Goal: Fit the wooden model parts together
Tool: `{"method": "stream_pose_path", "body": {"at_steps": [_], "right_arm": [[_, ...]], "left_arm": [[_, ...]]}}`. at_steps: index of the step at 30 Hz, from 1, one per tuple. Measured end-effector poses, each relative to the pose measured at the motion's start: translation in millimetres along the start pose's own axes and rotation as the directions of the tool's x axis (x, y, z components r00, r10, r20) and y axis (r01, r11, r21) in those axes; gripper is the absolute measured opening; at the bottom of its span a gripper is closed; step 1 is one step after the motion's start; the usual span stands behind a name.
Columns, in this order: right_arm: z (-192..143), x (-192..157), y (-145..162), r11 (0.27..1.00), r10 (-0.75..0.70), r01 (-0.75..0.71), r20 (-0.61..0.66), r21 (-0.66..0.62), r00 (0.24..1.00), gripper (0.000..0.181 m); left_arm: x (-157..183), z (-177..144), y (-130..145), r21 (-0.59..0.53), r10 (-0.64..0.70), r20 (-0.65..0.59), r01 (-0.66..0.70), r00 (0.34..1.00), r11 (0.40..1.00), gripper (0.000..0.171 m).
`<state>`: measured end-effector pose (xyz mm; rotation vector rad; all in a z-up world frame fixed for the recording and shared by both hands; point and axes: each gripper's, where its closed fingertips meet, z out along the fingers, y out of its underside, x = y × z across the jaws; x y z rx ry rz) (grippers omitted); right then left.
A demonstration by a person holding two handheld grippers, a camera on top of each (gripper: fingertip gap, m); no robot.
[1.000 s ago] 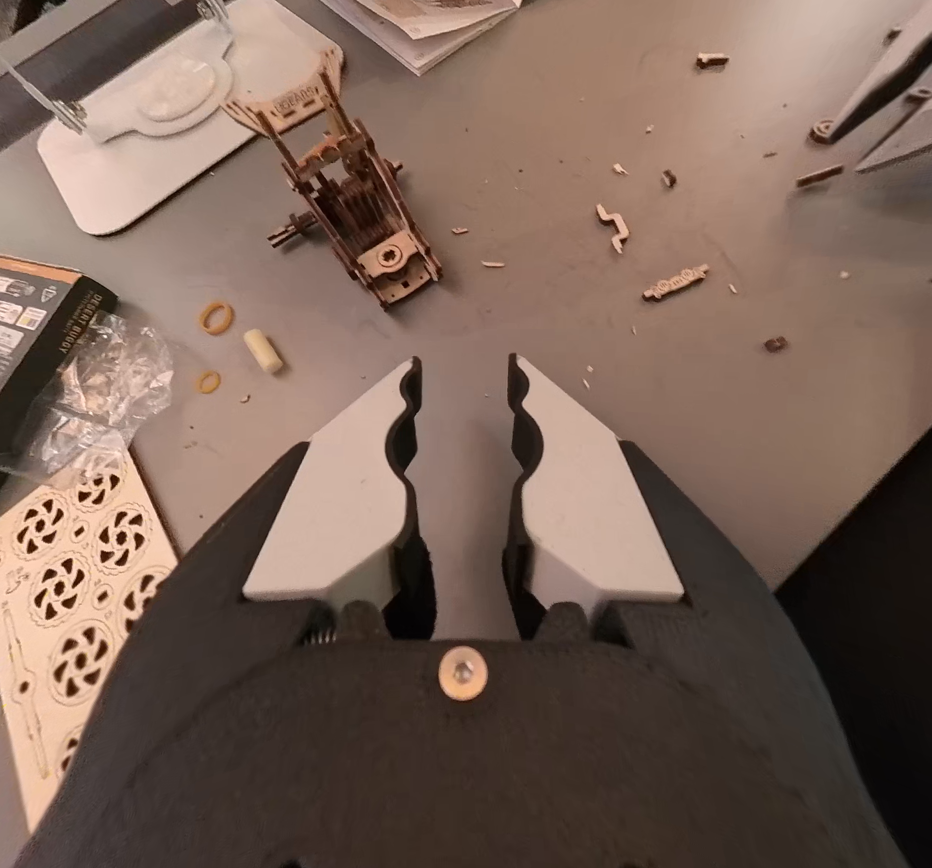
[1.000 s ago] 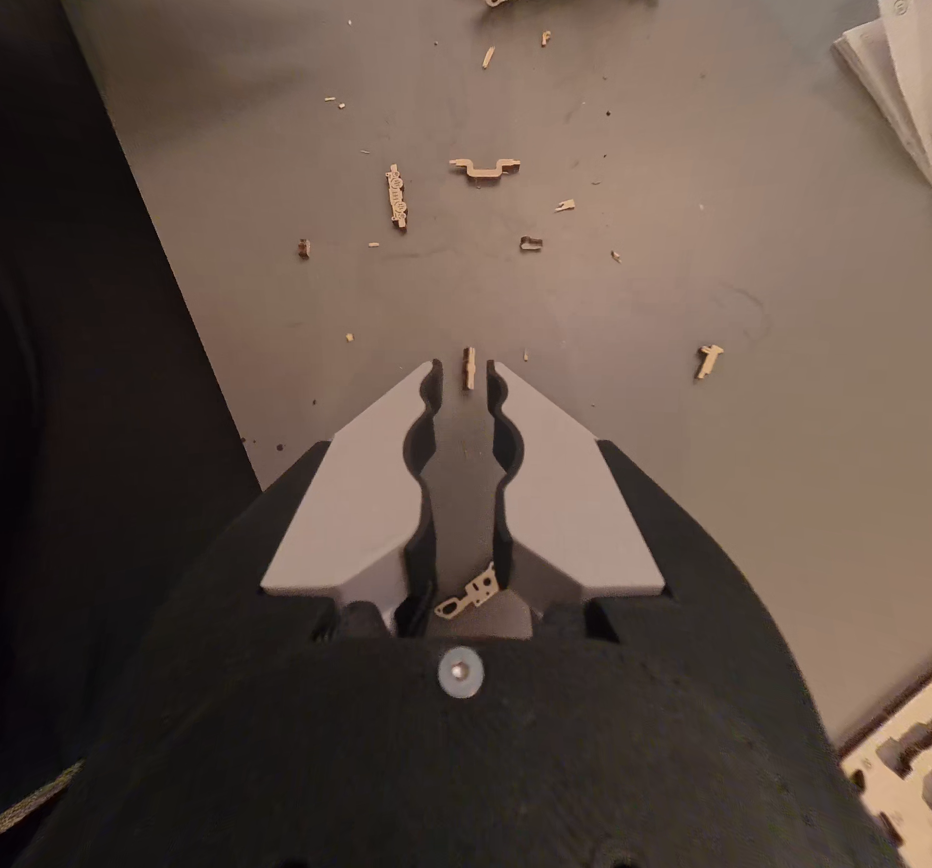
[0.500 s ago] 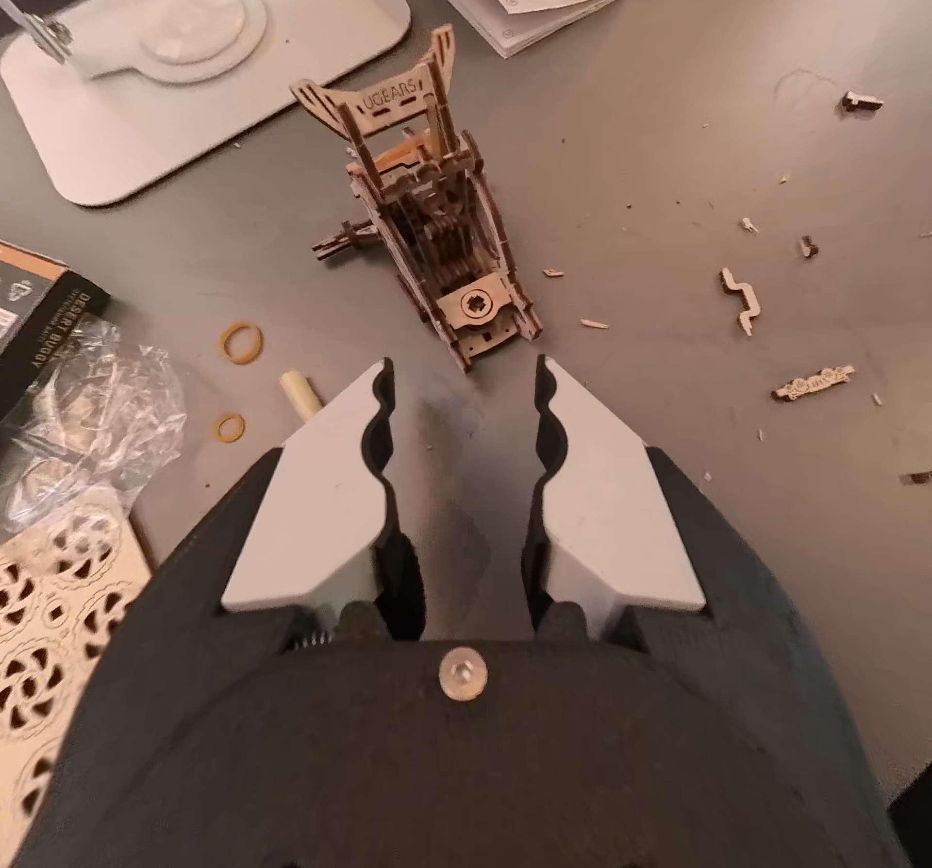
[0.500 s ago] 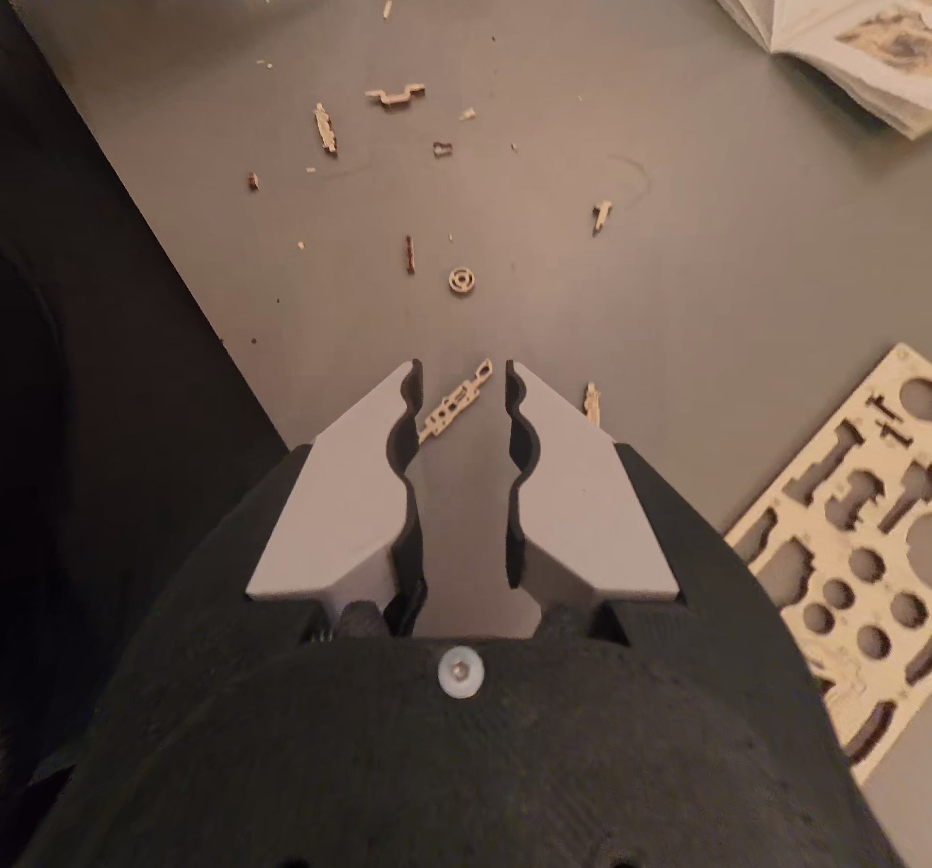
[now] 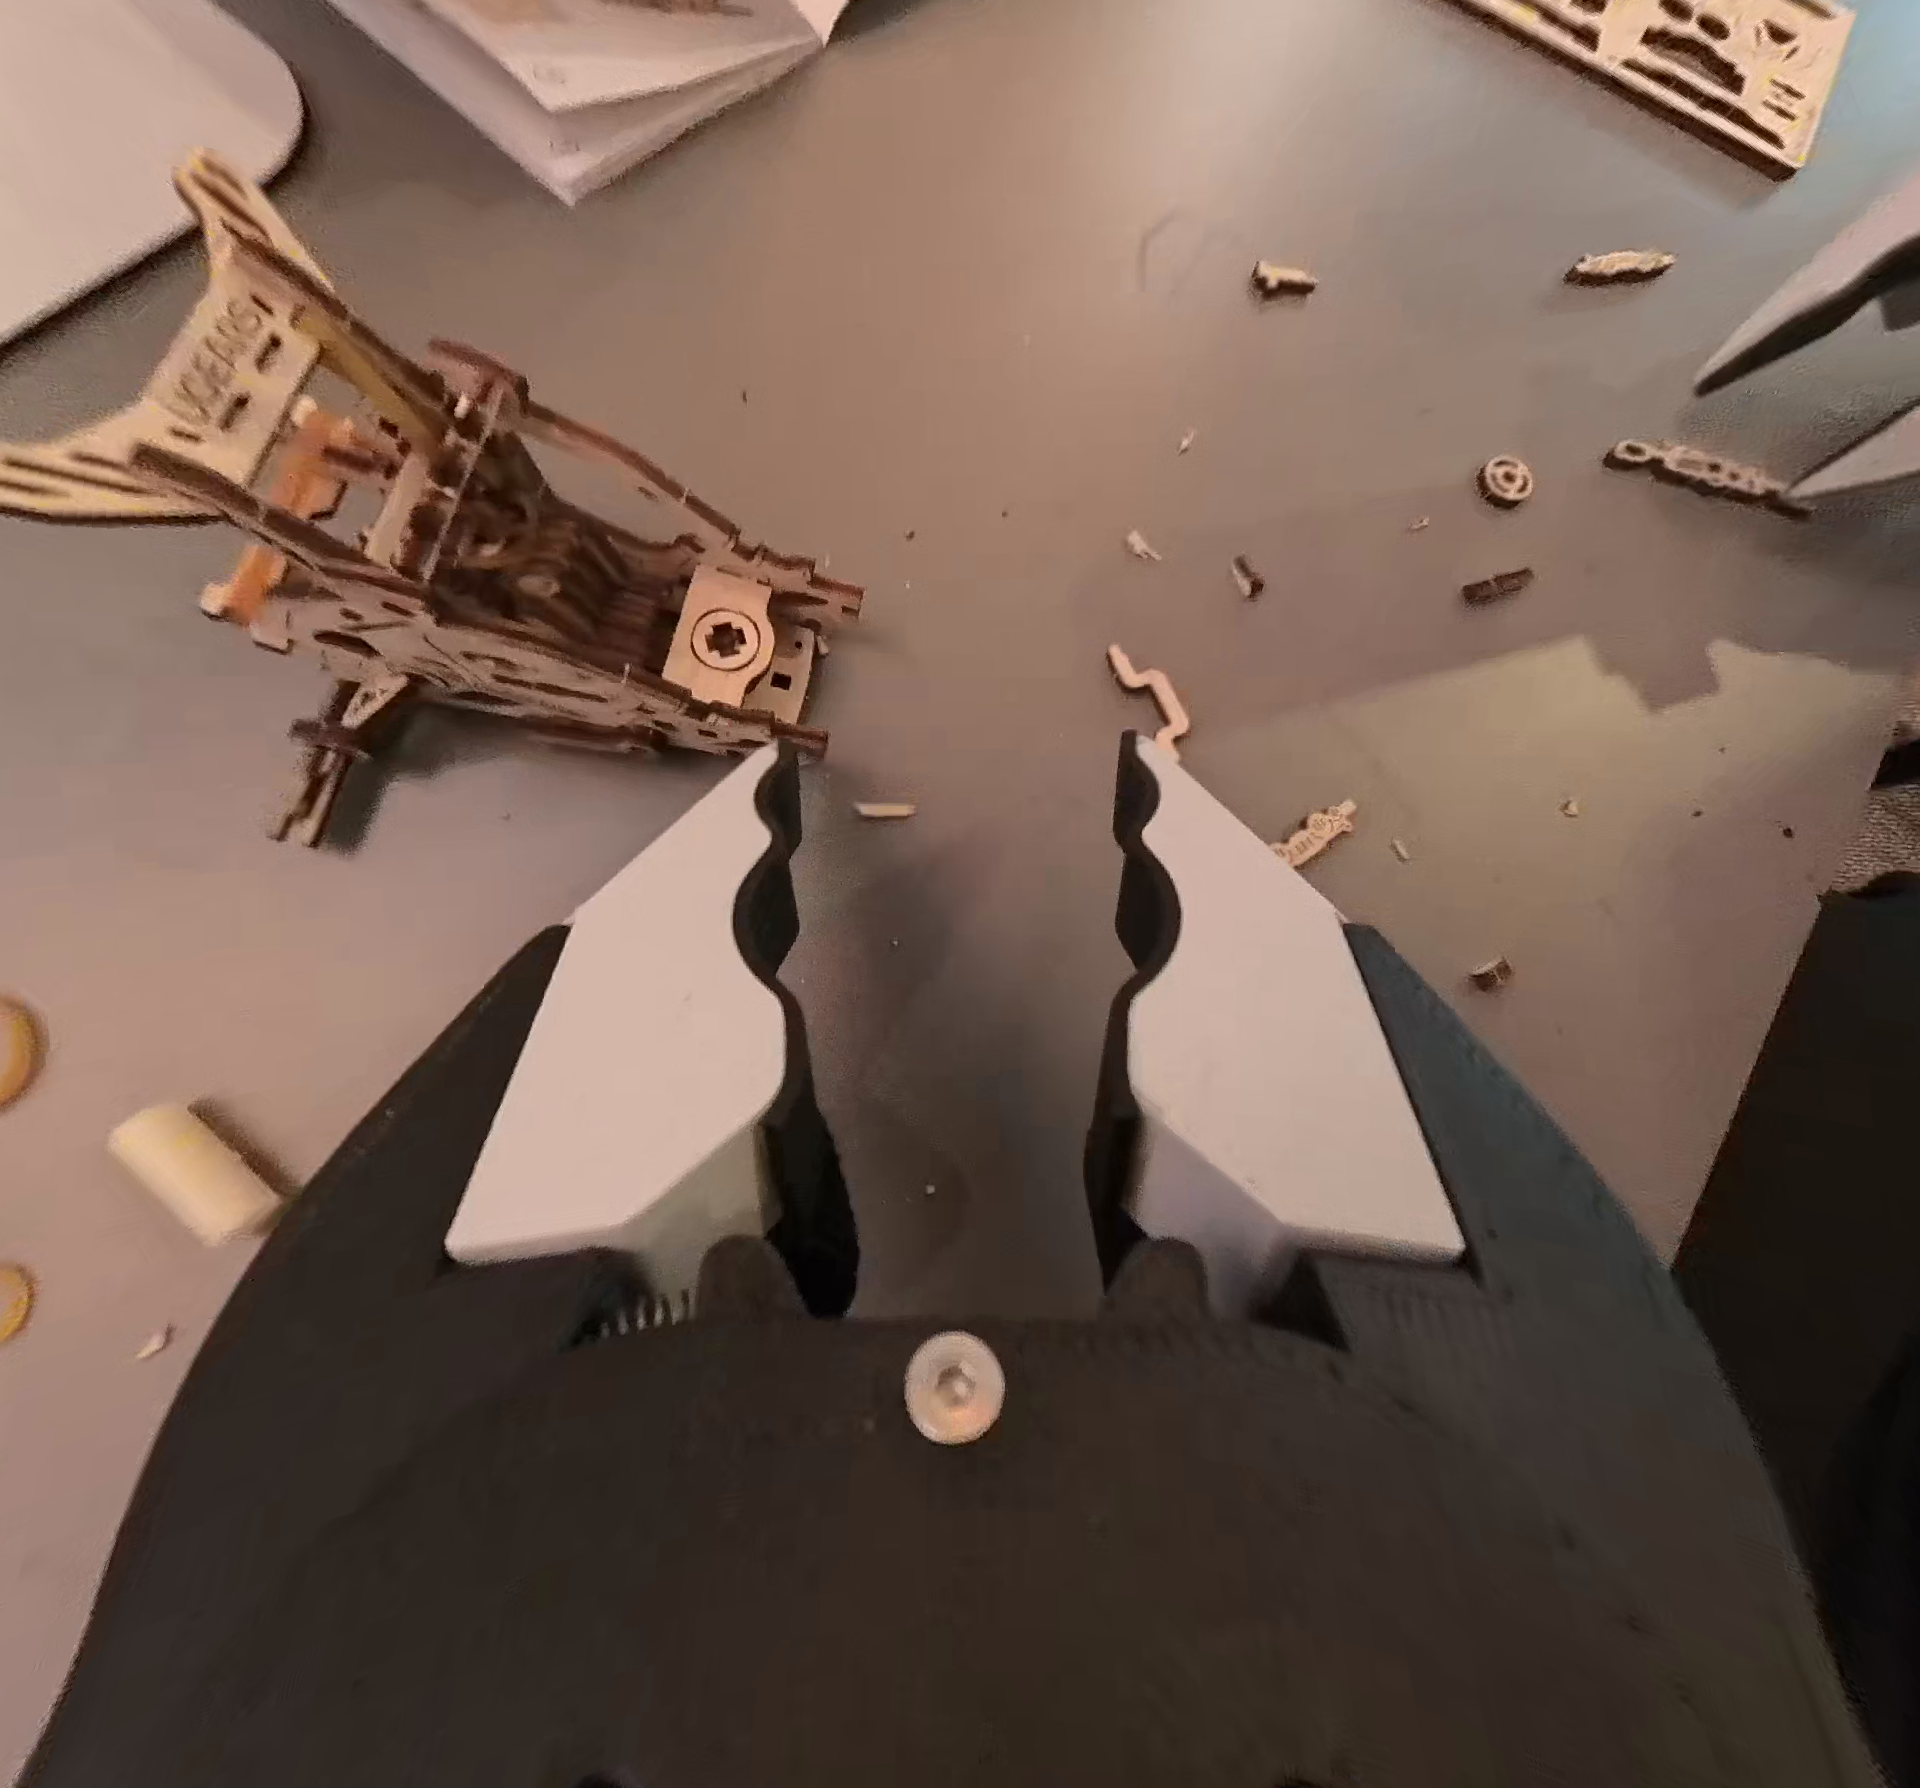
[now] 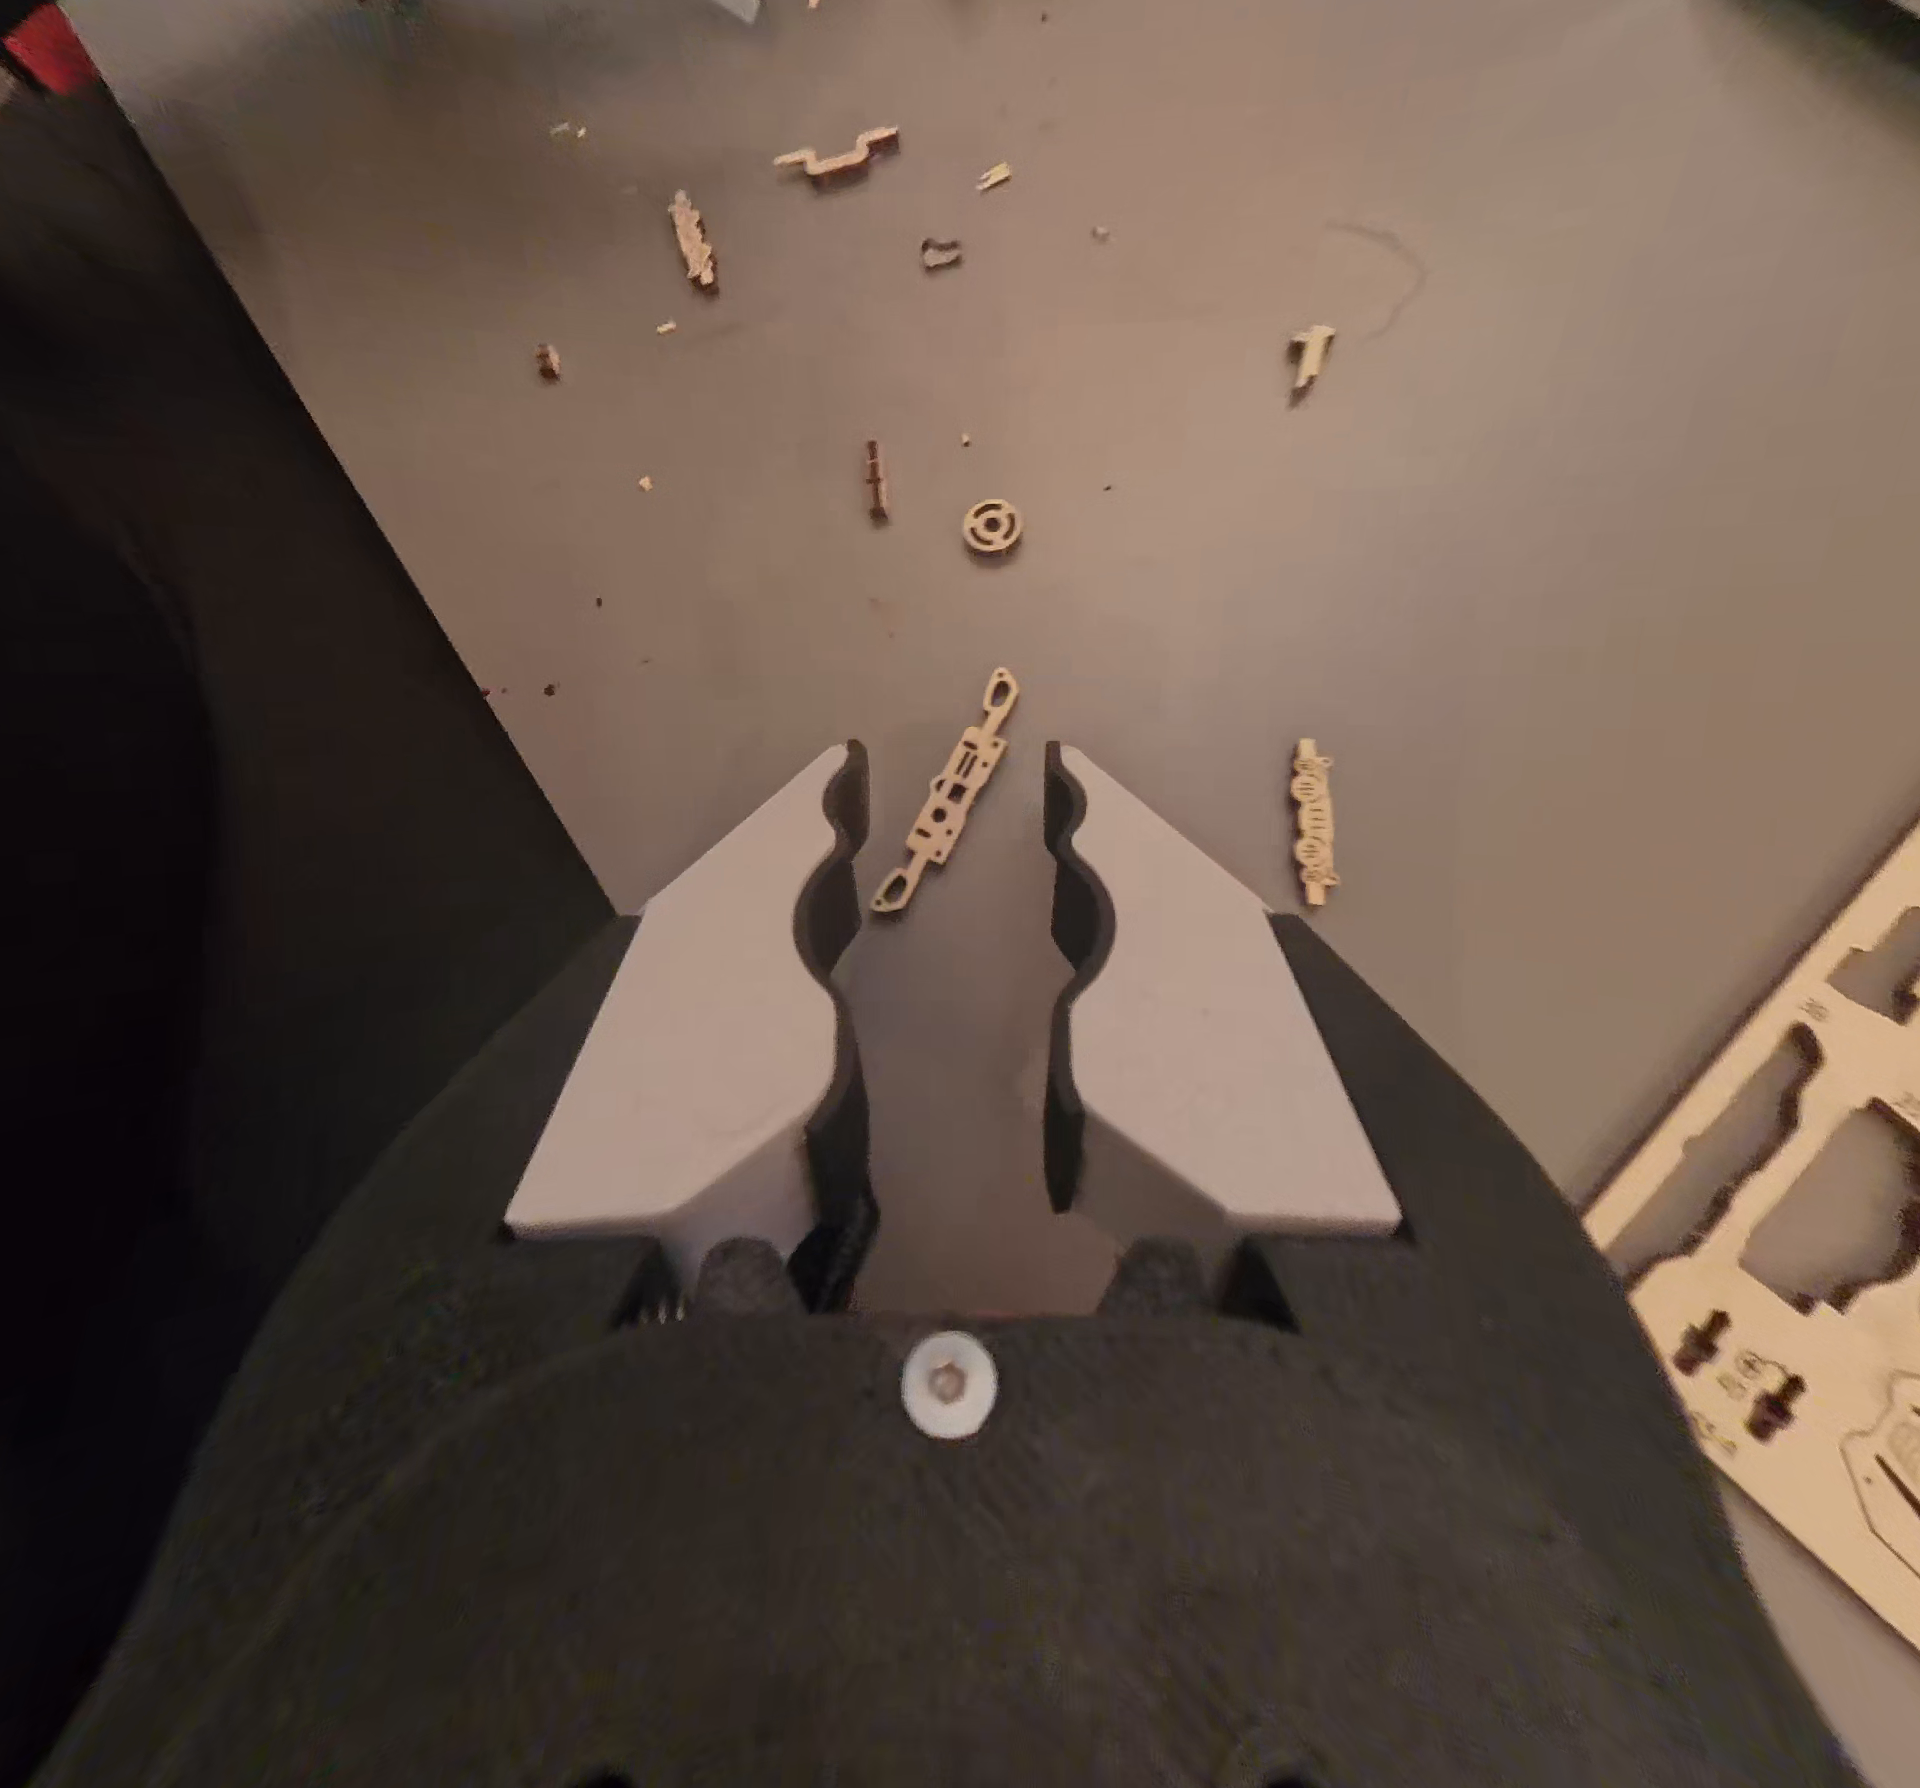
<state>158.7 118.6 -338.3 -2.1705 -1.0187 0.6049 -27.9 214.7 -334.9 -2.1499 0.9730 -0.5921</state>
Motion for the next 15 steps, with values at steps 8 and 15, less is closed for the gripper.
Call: {"method": "stream_pose_path", "body": {"at_steps": [8, 15], "right_arm": [[-15, 33, -2, 0.995, 0.049, -0.040, -0.099, 0.094, 0.994, 0.032], [-33, 46, -37, 0.920, 0.151, -0.142, 0.002, 0.365, 0.988, 0.033]], "left_arm": [[-19, -11, 11, 0.046, -0.063, 0.081, 0.059, 0.995, 0.997, 0.056], [-19, -12, 11, 0.075, -0.089, 0.048, 0.085, 0.995, 0.994, 0.047]]}}
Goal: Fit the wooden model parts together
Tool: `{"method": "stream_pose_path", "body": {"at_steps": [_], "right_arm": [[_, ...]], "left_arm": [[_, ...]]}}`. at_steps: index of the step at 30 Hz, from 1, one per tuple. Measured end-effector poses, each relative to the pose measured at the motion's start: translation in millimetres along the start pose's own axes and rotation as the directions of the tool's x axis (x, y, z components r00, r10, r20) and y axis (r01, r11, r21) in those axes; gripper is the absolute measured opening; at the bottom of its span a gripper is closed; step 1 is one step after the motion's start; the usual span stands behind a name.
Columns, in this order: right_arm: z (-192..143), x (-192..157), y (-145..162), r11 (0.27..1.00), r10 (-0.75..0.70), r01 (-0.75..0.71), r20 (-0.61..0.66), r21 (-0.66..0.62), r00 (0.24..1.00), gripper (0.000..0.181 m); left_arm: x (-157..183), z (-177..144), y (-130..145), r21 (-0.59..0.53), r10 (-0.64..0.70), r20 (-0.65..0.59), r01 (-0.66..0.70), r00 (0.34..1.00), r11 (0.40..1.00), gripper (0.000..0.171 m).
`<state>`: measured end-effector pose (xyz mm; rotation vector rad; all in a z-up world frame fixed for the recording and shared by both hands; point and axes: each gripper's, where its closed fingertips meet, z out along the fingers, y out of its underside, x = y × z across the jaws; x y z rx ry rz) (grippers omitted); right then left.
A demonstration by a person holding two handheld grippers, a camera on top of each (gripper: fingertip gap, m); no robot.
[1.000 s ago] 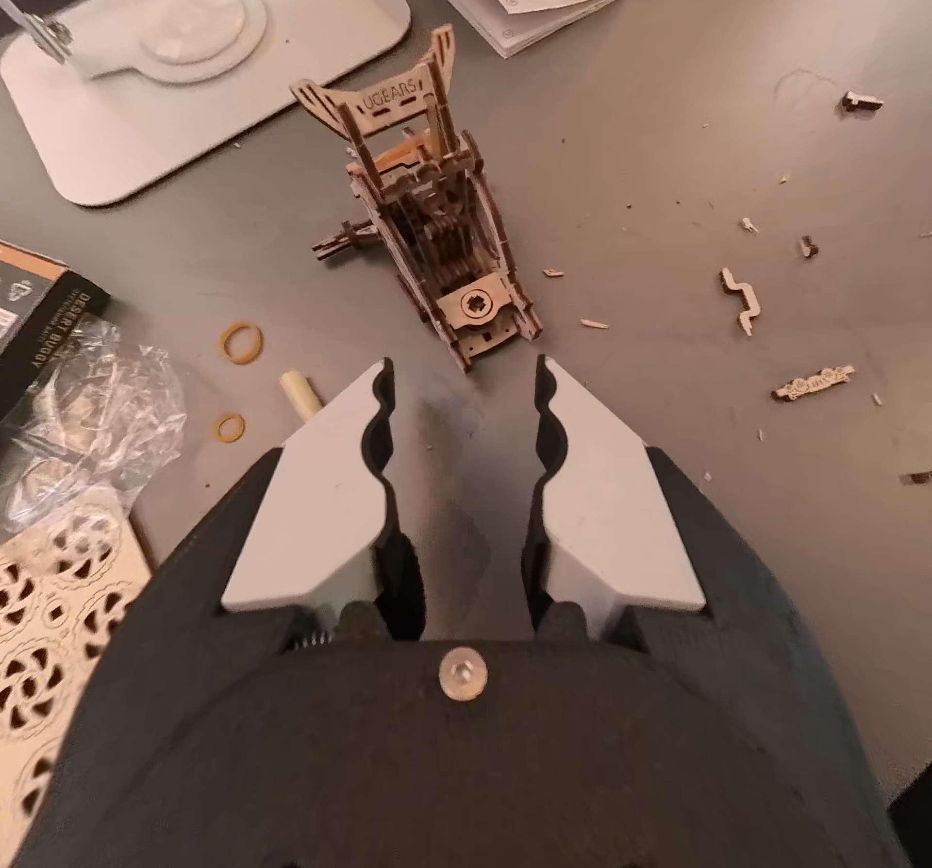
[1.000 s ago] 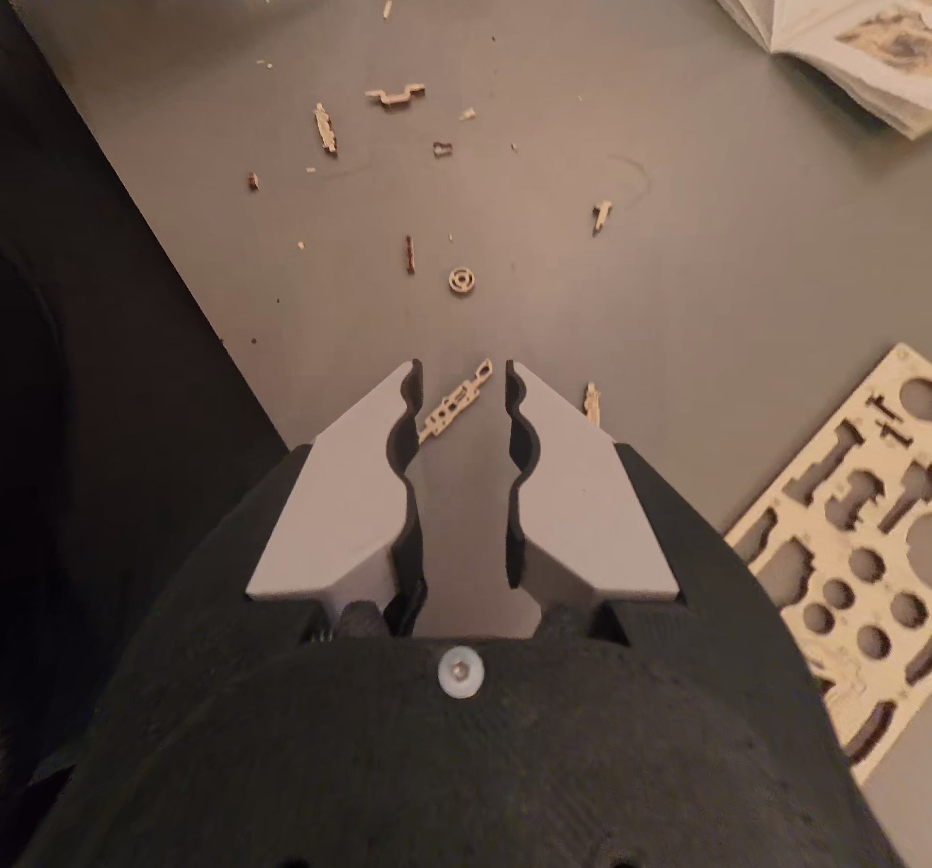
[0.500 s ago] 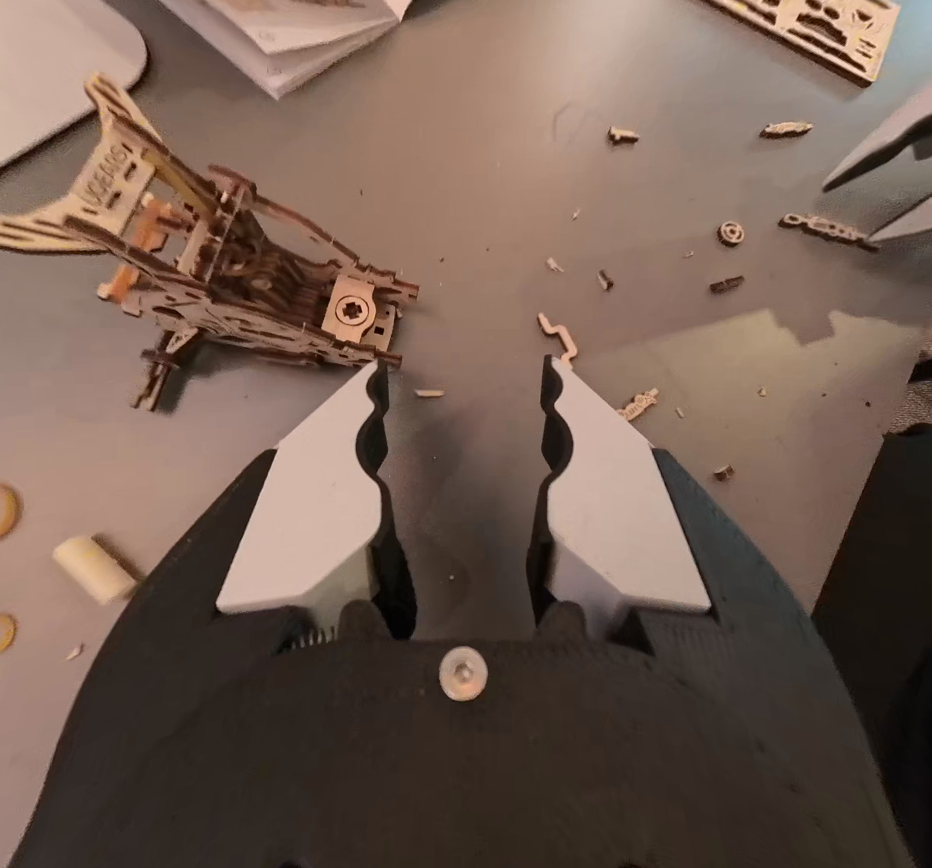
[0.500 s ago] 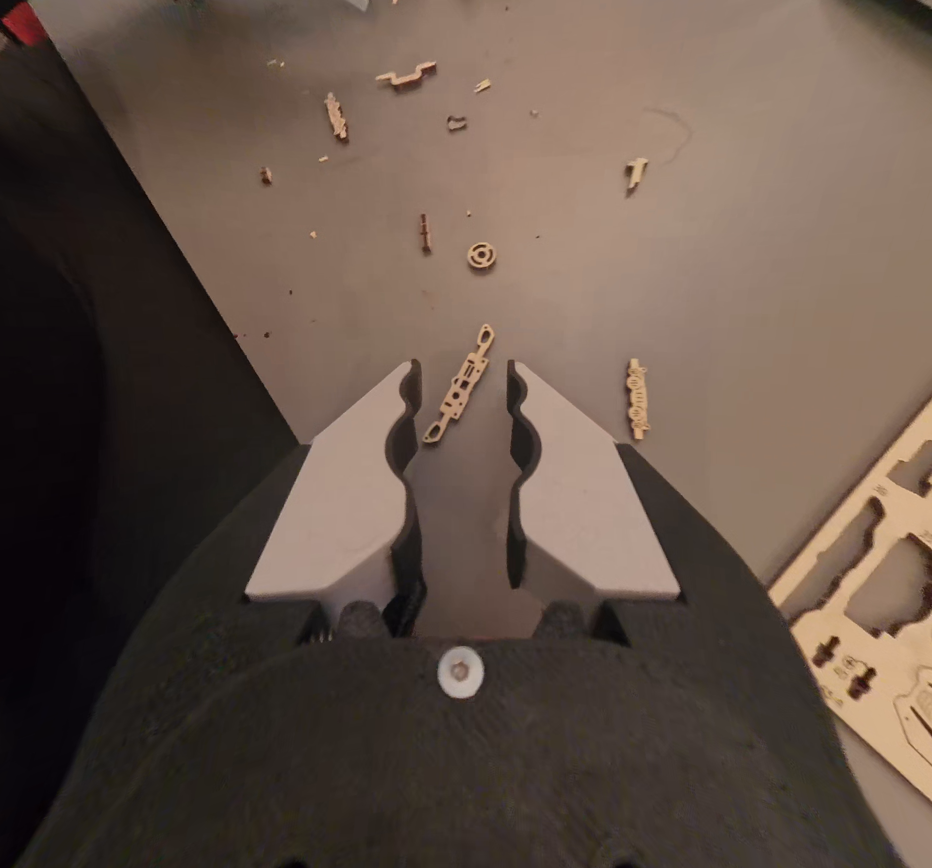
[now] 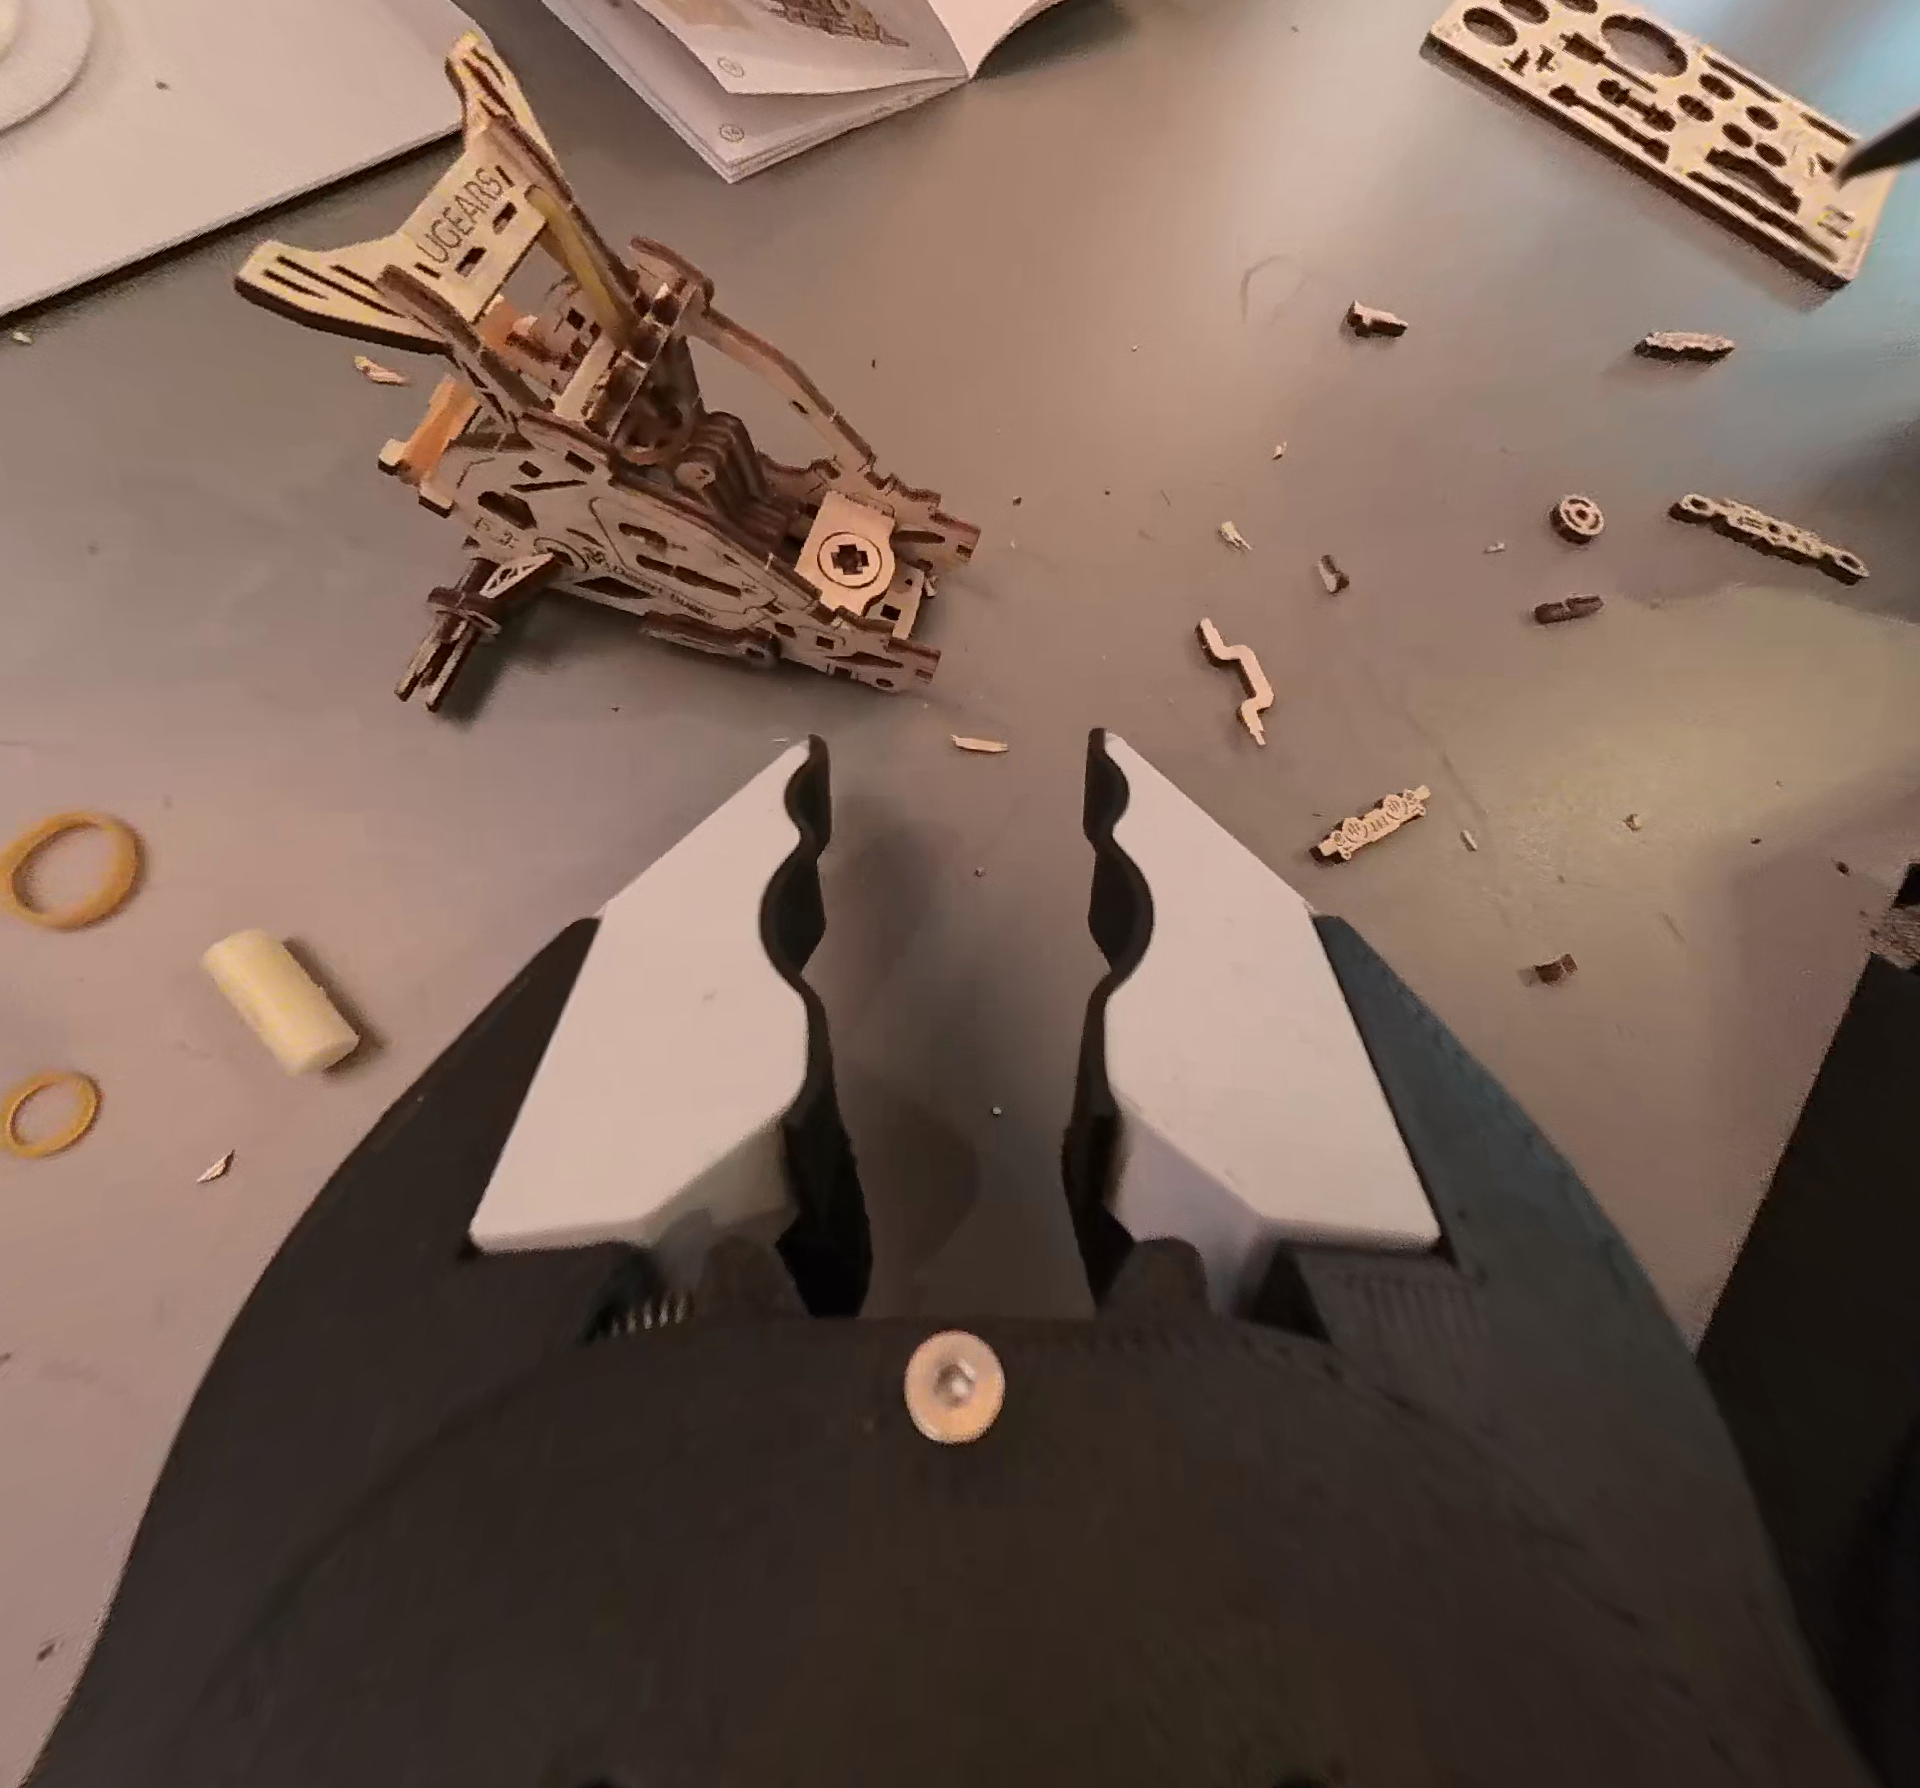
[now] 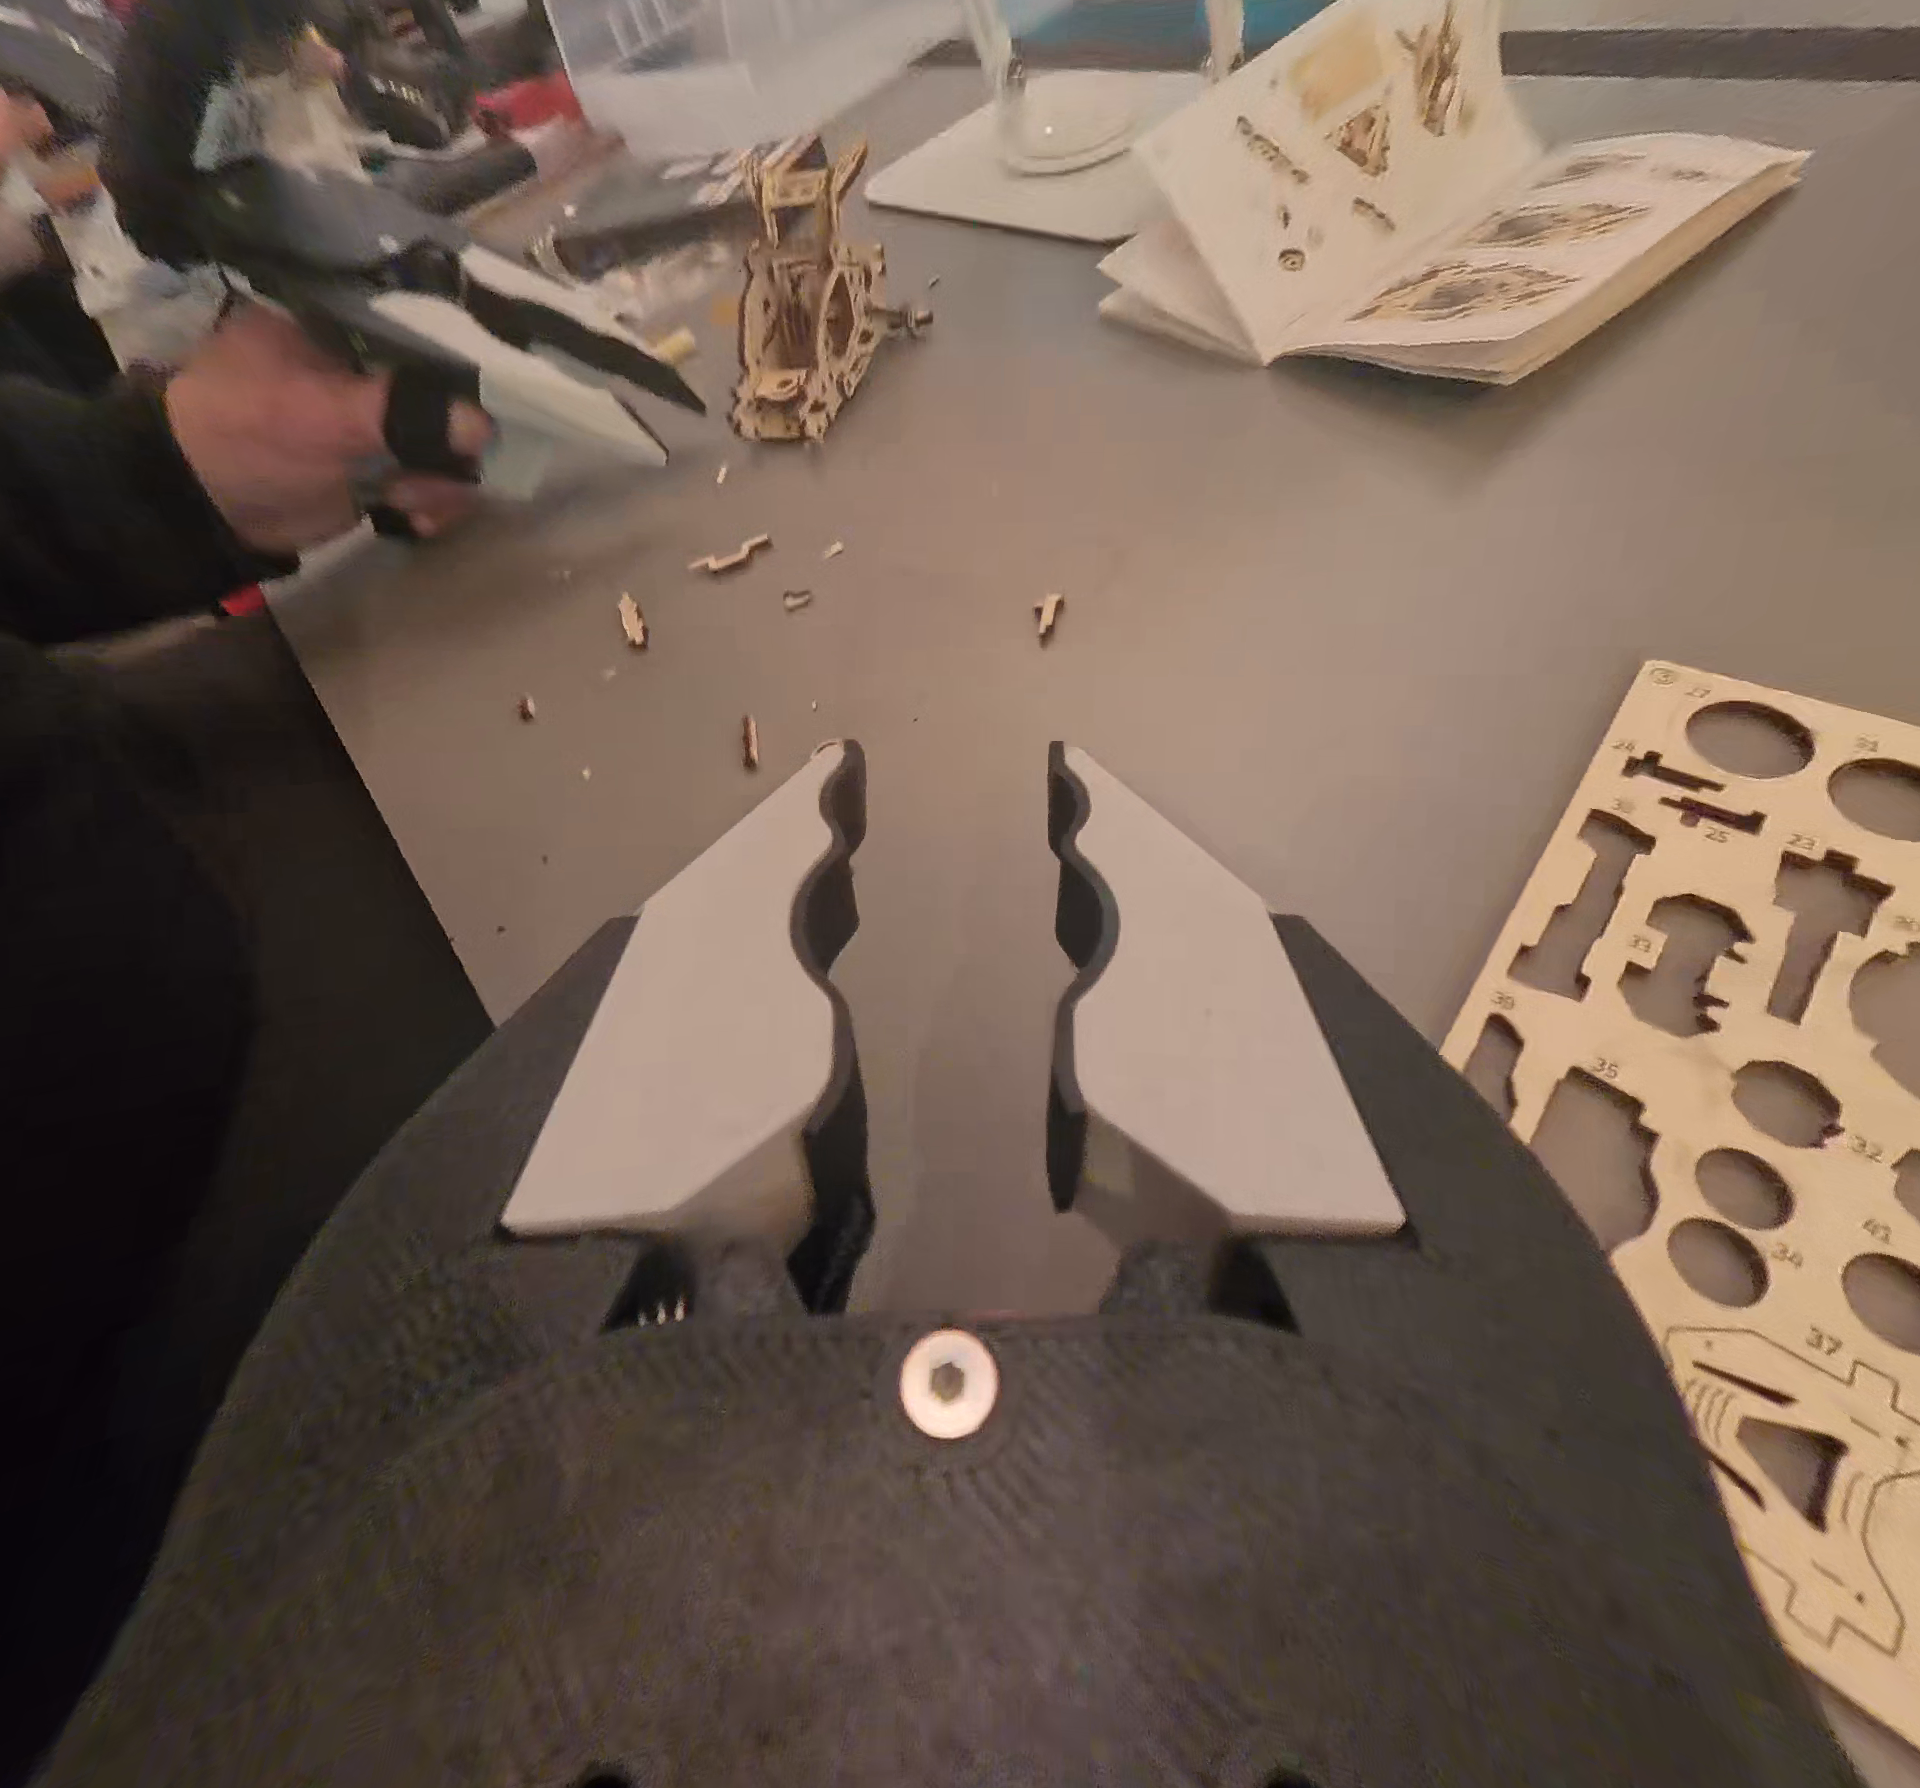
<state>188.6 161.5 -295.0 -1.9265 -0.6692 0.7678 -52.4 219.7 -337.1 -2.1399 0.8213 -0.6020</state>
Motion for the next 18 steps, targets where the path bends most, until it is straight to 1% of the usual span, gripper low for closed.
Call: {"method": "stream_pose_path", "body": {"at_steps": [2, 3, 4, 5, 6, 7, 8, 9, 11, 13, 18], "right_arm": [[0, 8, -5, 0.999, 0.022, -0.022, -0.011, 0.024, 1.000, 0.039], [-1, 12, -10, 0.999, 0.004, -0.002, -0.038, 0.054, 0.999, 0.040], [-5, 19, -15, 0.996, -0.026, 0.035, -0.096, 0.088, 0.995, 0.042], [-11, 29, -22, 0.988, -0.057, 0.082, -0.184, 0.129, 0.981, 0.048], [-15, 34, -27, 0.980, -0.086, 0.126, -0.242, 0.155, 0.967, 0.053], [-16, 37, -28, 0.975, -0.111, 0.158, -0.273, 0.154, 0.956, 0.055], [-15, 39, -29, 0.971, -0.138, 0.190, -0.303, 0.147, 0.943, 0.059], [-15, 40, -30, 0.962, -0.173, 0.233, -0.344, 0.141, 0.923, 0.061], [-14, 40, -31, 0.942, -0.244, 0.315, -0.406, 0.118, 0.881, 0.061], [-14, 36, -31, 0.920, -0.300, 0.378, -0.434, 0.102, 0.849, 0.060], [-11, 35, -30, 0.900, -0.351, 0.430, -0.467, 0.071, 0.812, 0.061]], "left_arm": [[2, 1, 0, -0.001, 0.008, -0.014, -0.008, 1.000, 1.000, 0.043], [3, 1, 0, 0.002, 0.015, -0.010, -0.015, 1.000, 1.000, 0.043], [4, 0, -2, 0.013, 0.029, -0.013, -0.029, 0.999, 0.999, 0.046], [7, -2, -5, 0.042, 0.057, -0.015, -0.056, 0.998, 0.998, 0.049], [9, -5, -9, 0.074, 0.086, 0.001, -0.086, 0.996, 0.994, 0.051], [8, -7, -11, 0.091, 0.103, 0.027, -0.106, 0.994, 0.990, 0.057], [7, -7, -10, 0.089, 0.112, 0.049, -0.116, 0.992, 0.989, 0.066], [6, -6, -9, 0.076, 0.117, 0.063, -0.122, 0.991, 0.990, 0.071], [6, -3, -7, 0.052, 0.130, 0.065, -0.134, 0.989, 0.990, 0.072], [7, -1, -5, 0.034, 0.137, 0.059, -0.139, 0.989, 0.990, 0.071], [5, 0, -4, 0.030, 0.133, 0.077, -0.136, 0.988, 0.990, 0.072]]}}
